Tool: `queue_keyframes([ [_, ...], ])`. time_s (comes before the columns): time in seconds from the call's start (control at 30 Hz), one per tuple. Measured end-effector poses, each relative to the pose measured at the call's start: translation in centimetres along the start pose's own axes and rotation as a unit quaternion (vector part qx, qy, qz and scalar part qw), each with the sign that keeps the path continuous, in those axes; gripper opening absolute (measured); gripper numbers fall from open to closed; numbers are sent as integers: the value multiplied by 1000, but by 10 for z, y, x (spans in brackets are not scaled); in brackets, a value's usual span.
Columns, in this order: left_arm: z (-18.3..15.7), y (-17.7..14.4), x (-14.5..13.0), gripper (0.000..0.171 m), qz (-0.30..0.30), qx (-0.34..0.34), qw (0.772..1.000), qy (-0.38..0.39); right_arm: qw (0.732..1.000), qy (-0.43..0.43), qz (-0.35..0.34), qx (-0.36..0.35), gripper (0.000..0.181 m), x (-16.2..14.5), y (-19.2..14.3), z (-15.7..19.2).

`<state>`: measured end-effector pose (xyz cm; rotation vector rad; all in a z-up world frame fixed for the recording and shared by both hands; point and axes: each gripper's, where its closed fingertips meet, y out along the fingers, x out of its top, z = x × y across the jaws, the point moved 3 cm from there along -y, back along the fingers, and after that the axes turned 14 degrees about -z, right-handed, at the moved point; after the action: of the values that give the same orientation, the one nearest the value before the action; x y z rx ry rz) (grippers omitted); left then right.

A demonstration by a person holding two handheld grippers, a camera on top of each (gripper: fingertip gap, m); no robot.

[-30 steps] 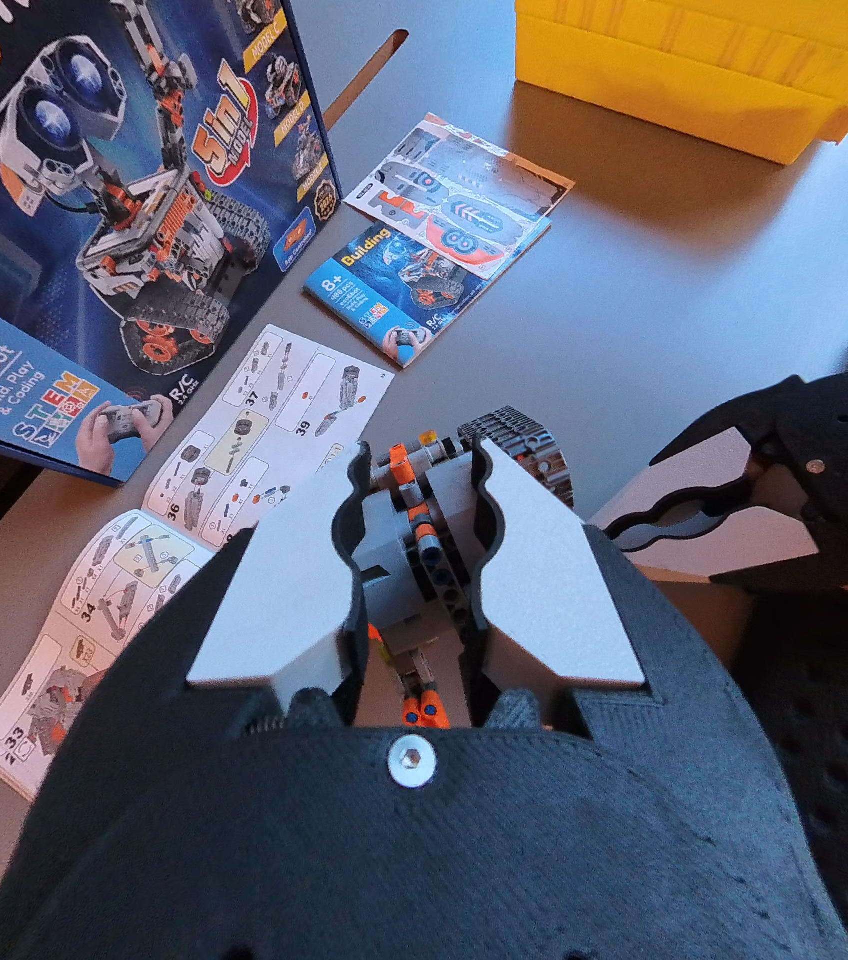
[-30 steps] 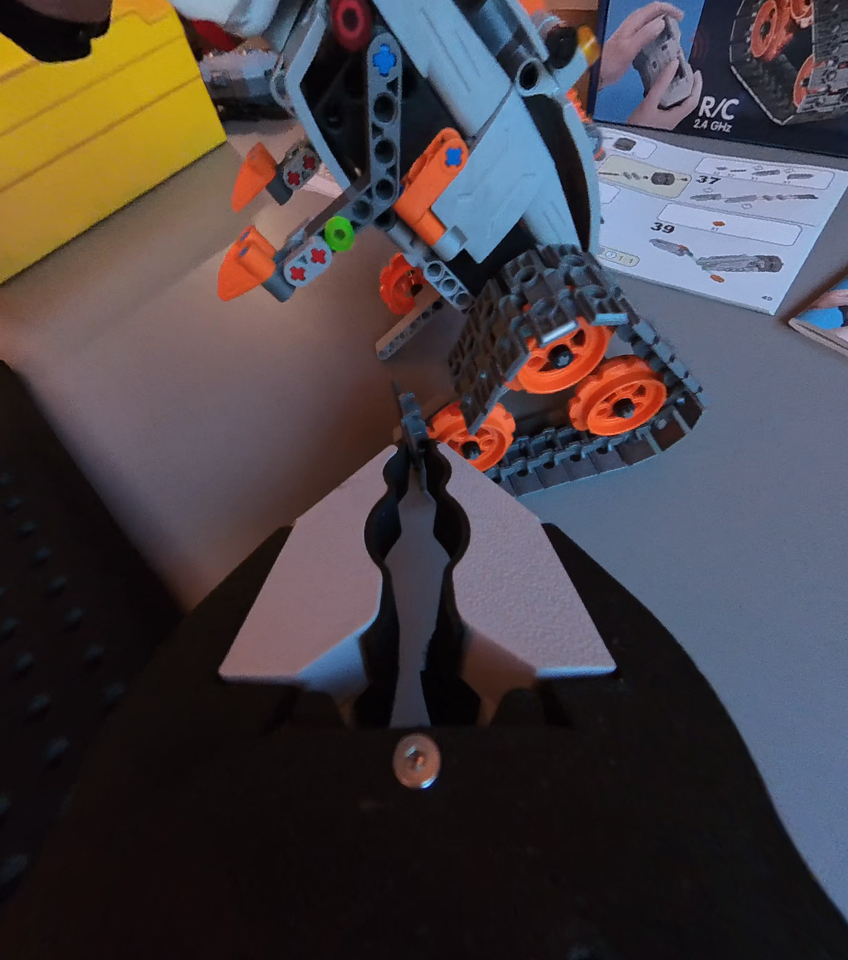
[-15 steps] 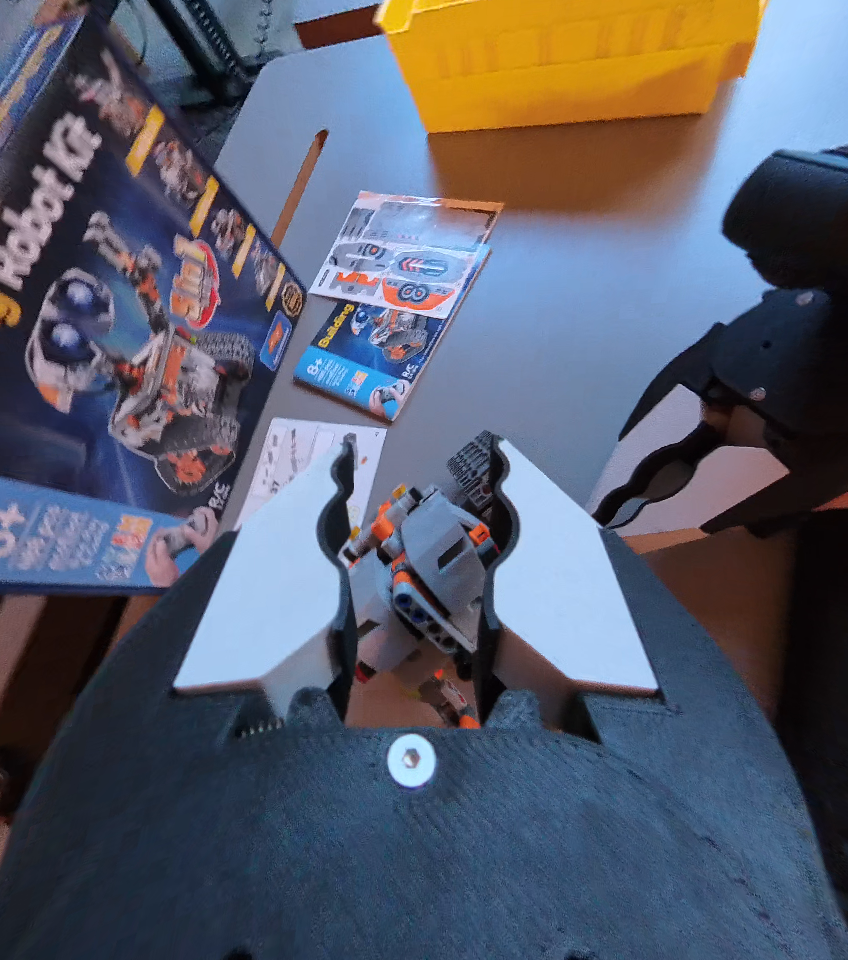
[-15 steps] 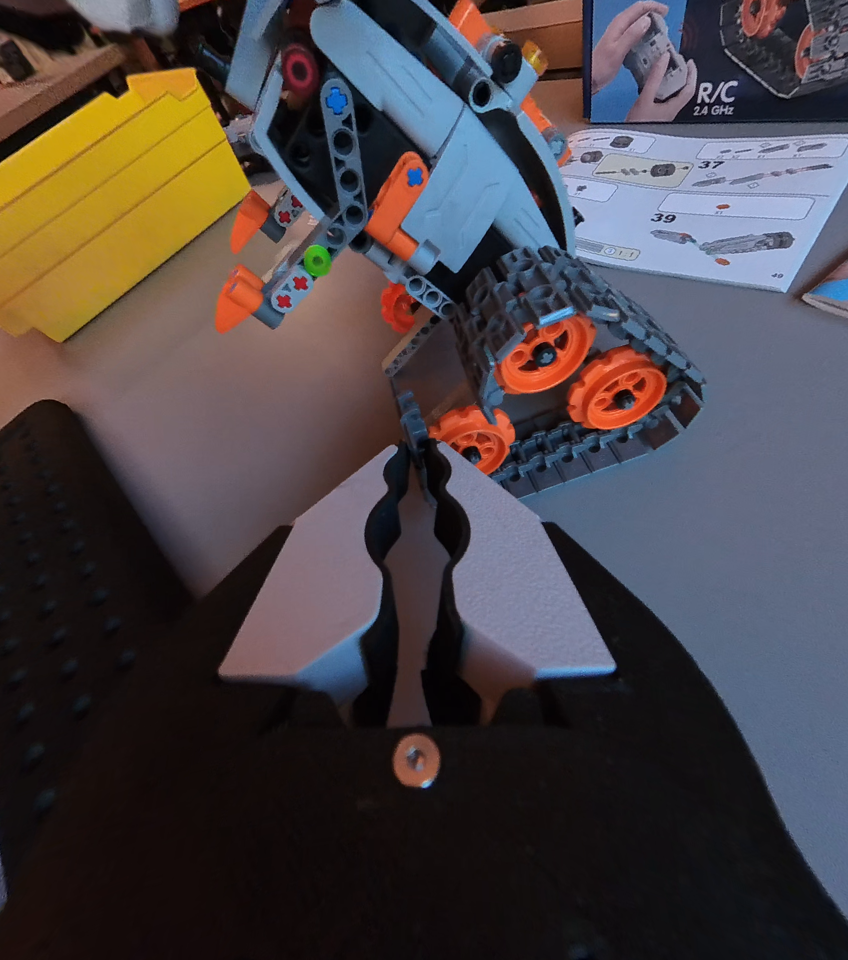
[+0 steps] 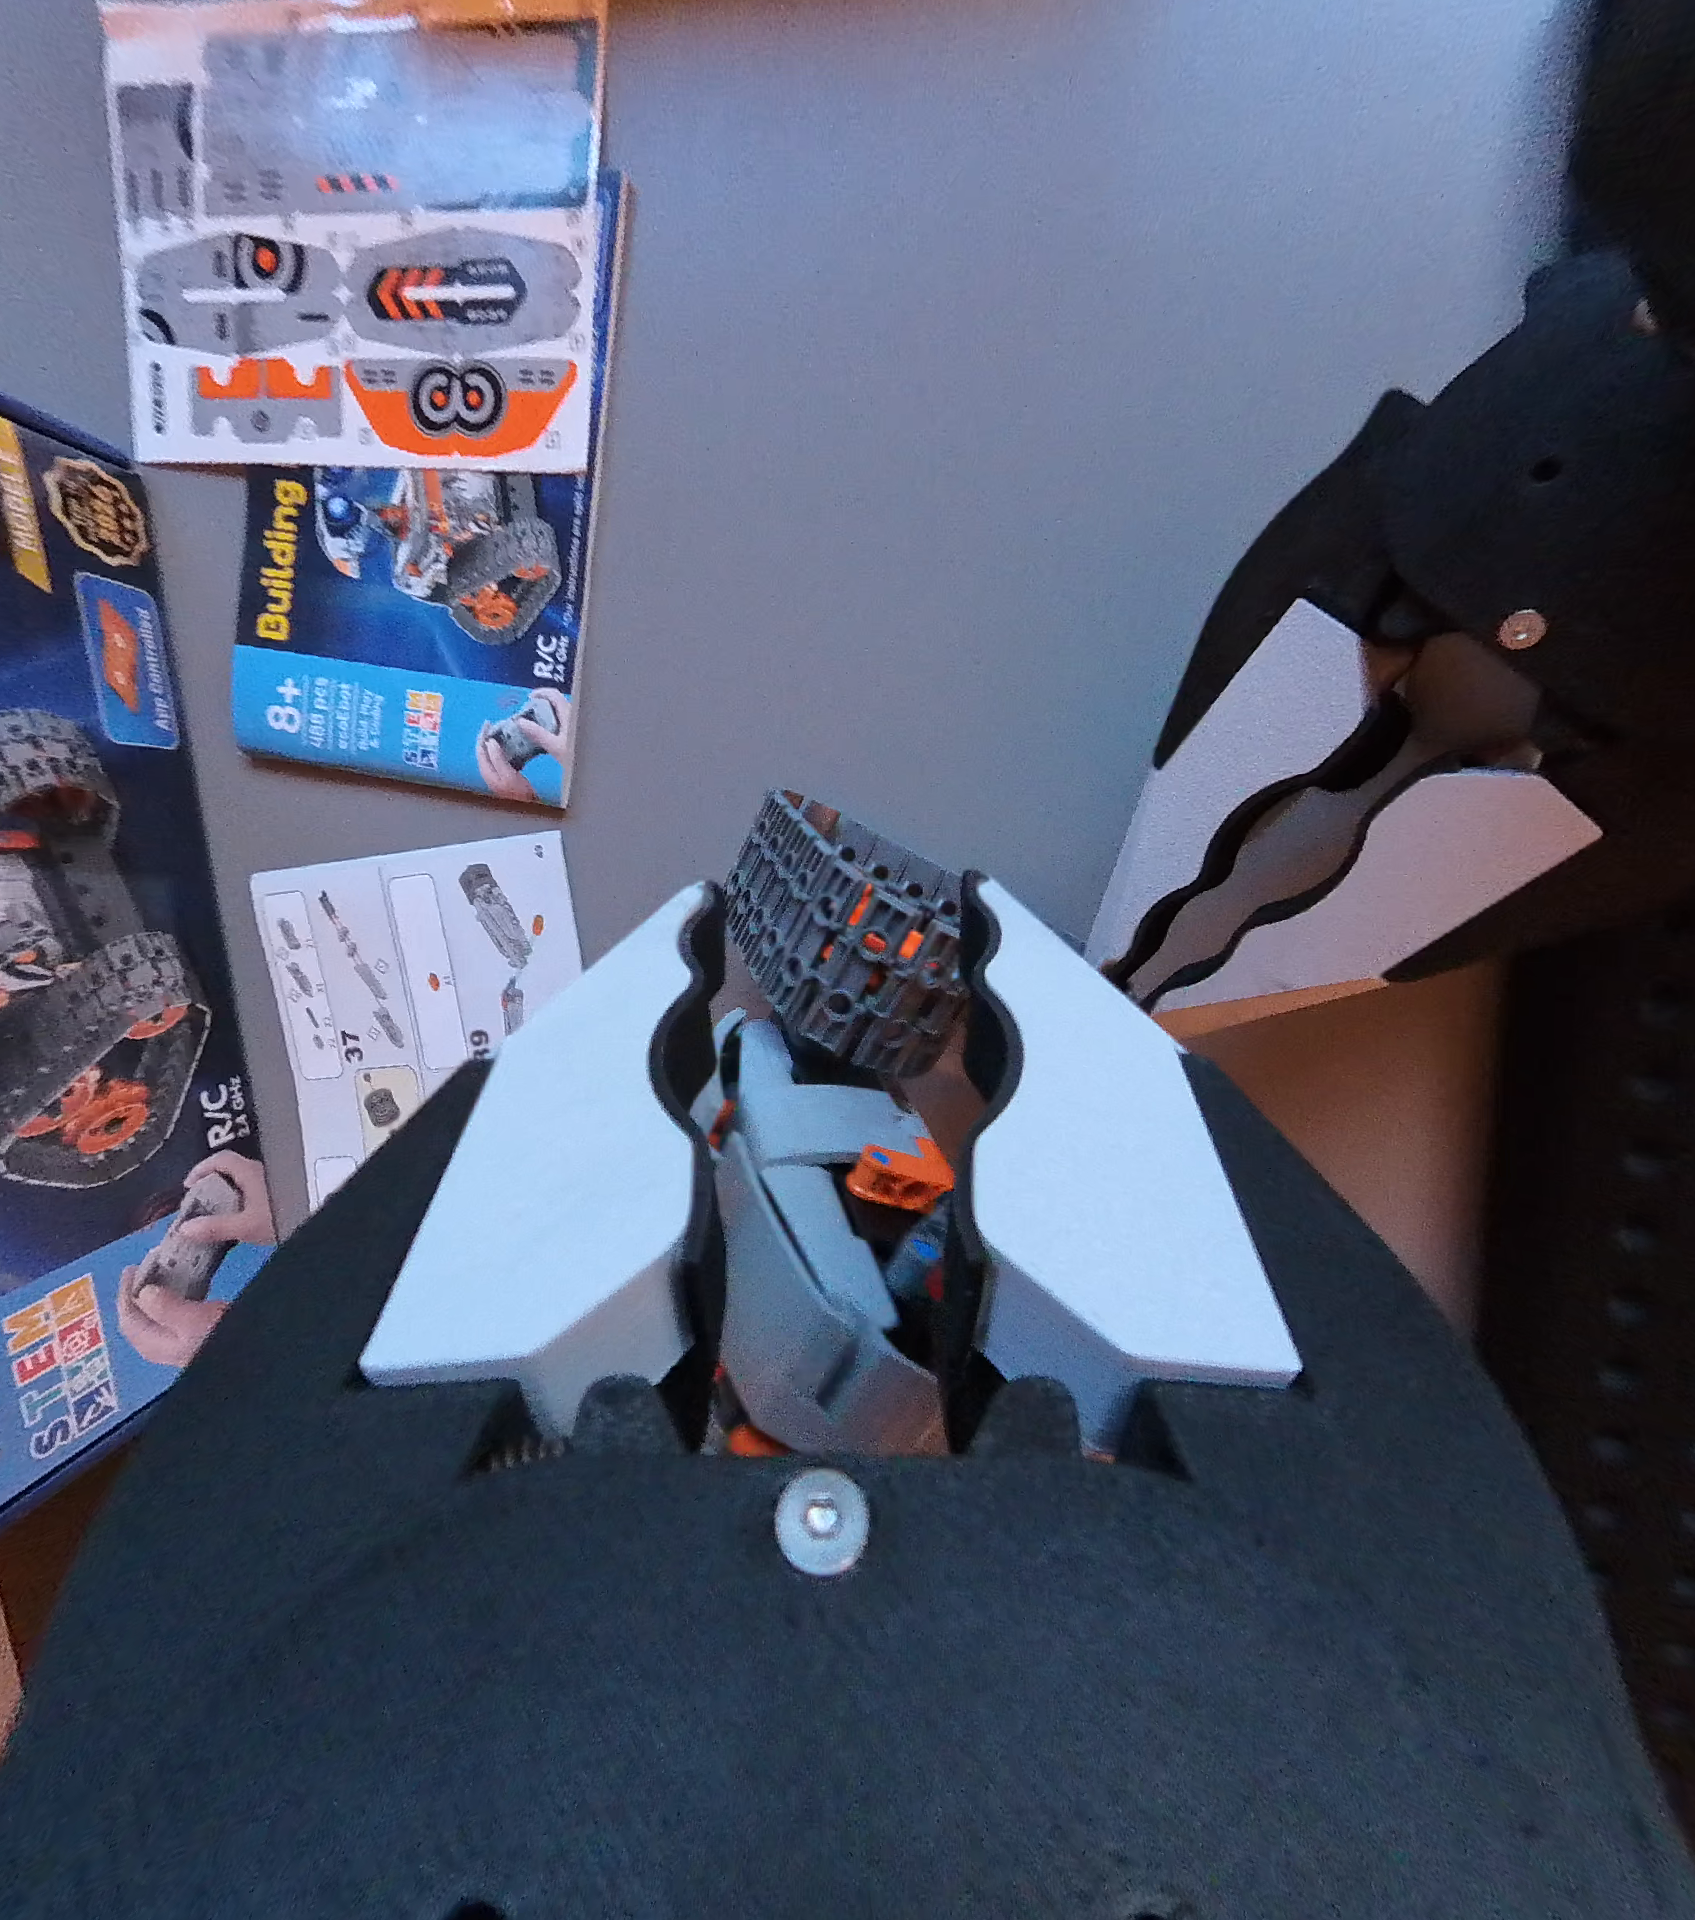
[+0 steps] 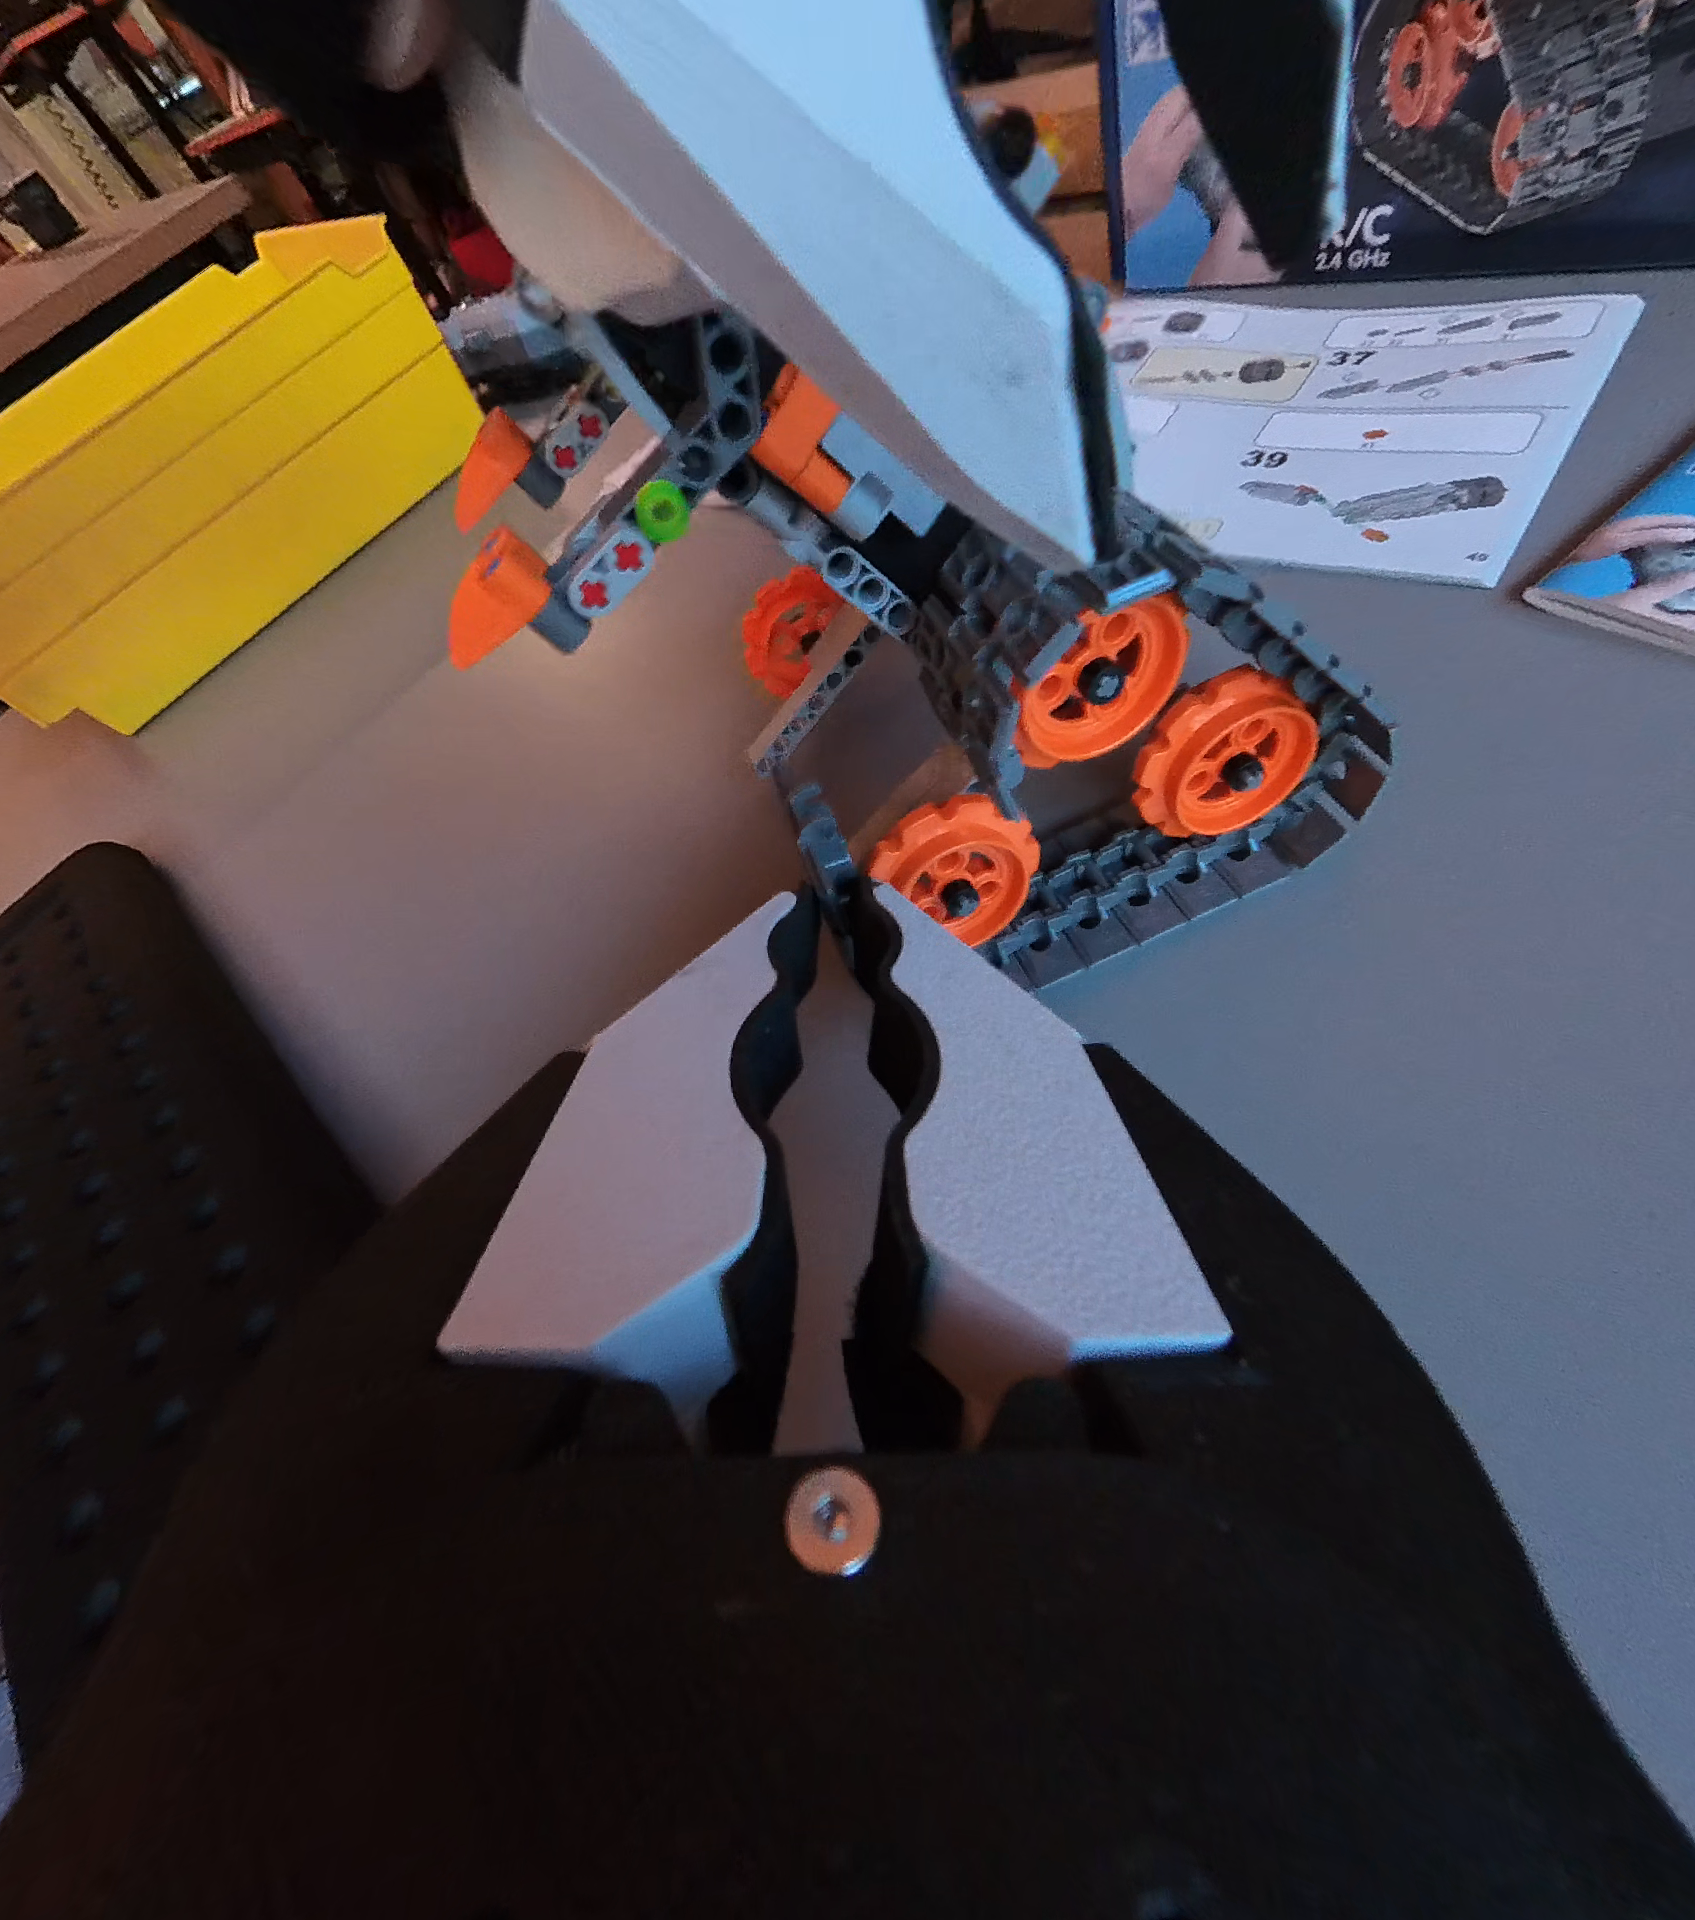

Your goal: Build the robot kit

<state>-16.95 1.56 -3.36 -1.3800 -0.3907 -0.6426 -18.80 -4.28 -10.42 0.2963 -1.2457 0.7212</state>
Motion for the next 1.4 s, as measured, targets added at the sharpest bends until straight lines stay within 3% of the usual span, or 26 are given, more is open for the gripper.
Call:
queue_keyframes([
  [0.2, 2, -7, 5, 41, -10, -29, 999, -24, 1000, -17, 6, -1, 4, -1, 1, 2],
  [0.3, 6, -22, 9, 43, -40, -18, 999, -28, 1000, -23, 6, -2, 4, -1, 1, 2],
  [0.47, -11, -42, 19, 45, -85, -54, 993, -58, 999, -41, 11, -4, 5, -2, 2, 4],
  [0.6, -22, -42, 15, 44, -6, -35, 999, 13, 999, -46, 15, -4, 5, -3, 2, 5],
  [0.77, -31, -25, 17, 46, 73, -21, 990, 120, 999, -50, 14, -5, 5, -3, 2, 5],
  [0.97, -16, -12, -6, 51, 149, -75, 979, 118, 996, -88, 15, -14, 5, -4, 3, 8],
  [1.1, -13, -3, -19, 53, 202, -77, 965, 152, 995, -94, 13, -18, 5, -4, 3, 7],
  [1.4, -16, 21, -26, 50, 245, -102, 950, 165, 998, -50, -4, -28, 4, 0, 0, -1],
])
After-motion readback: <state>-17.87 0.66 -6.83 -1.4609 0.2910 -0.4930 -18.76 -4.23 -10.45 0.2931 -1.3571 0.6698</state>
